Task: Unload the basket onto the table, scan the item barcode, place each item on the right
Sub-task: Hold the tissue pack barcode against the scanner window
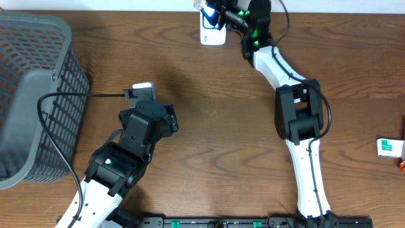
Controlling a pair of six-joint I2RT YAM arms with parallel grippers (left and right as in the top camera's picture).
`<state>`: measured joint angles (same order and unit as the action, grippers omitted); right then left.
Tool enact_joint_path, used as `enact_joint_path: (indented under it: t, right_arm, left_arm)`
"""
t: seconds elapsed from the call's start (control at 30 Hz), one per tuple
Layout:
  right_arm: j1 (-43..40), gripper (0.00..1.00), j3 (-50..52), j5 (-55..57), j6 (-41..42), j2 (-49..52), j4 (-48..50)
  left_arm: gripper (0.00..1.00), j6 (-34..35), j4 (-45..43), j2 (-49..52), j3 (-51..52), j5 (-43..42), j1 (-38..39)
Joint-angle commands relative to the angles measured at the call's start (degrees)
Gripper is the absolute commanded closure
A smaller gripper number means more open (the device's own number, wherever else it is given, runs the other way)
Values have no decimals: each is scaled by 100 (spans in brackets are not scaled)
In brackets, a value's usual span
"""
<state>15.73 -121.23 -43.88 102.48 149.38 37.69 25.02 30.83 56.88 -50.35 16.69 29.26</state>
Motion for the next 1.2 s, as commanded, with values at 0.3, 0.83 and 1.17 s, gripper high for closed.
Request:
enact_joint_path:
  t: [0.3,0.83,1.17]
  right_arm:
    - [-229,48,-81,-44,1504,177,-1056]
    - [-304,44,-81,-33,1506,214,-2433]
    - [-201,48,-81,601,1506,216,-2594]
  left_arm:
    - [17,-101,2,2,11,76,-26]
    - [17,-98,2,2,11,76,-26]
    - [17,-98,2,2,11,76,-26]
